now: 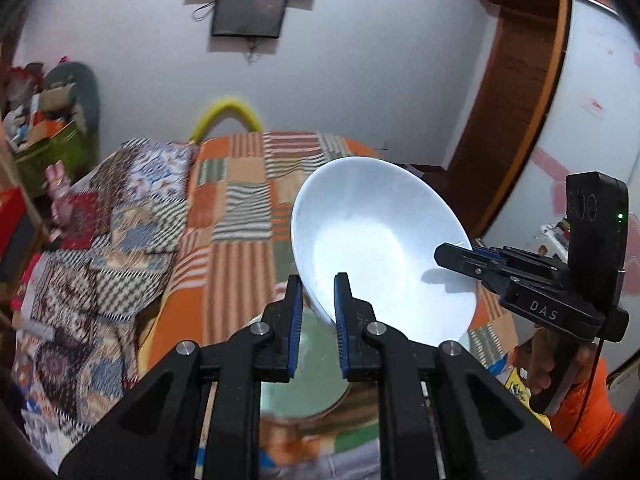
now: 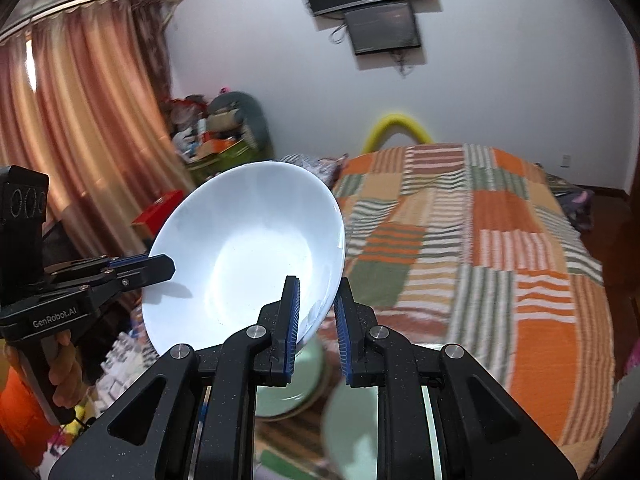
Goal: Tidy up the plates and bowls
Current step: 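Lift the white bowl with both tools and carry it over the nested bowls, then lower the white bowl into the mint green bowl with both tools, then open both tools and regrip the rims of the nested bowl stack, then lift the nested bowl stack with both tools toward the plate stack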
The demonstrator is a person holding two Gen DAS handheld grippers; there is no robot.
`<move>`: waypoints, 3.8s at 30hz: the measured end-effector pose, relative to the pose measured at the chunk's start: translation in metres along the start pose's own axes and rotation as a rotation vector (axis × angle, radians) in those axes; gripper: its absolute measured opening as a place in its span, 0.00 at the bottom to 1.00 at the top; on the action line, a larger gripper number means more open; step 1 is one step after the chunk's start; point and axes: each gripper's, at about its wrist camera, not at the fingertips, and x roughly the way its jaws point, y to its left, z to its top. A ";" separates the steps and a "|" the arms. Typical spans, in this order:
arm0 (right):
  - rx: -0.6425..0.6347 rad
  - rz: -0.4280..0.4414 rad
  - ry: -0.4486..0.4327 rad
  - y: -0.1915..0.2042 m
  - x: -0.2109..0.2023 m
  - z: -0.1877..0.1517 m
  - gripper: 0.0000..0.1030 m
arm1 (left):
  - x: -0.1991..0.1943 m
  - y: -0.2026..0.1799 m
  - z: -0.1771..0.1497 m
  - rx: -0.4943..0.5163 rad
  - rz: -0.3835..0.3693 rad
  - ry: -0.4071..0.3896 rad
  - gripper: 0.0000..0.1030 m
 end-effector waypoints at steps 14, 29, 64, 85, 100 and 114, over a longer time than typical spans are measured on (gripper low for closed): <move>-0.028 0.012 0.158 0.030 0.058 -0.049 0.16 | 0.038 0.050 -0.067 -0.085 0.067 0.112 0.14; -0.010 -0.027 0.283 0.028 0.096 -0.082 0.16 | 0.092 0.082 -0.102 -0.179 0.030 0.220 0.14; -0.142 -0.151 0.319 0.044 0.109 -0.083 0.18 | 0.120 0.088 -0.115 -0.157 0.057 0.282 0.14; -0.066 -0.109 0.258 0.022 0.090 -0.074 0.46 | 0.097 0.104 -0.103 -0.191 0.052 0.216 0.48; -0.004 -0.057 0.361 0.011 0.122 -0.094 0.46 | 0.133 0.121 -0.126 -0.272 -0.040 0.308 0.48; 0.042 0.019 0.398 0.006 0.139 -0.099 0.32 | 0.149 0.125 -0.131 -0.332 -0.161 0.332 0.35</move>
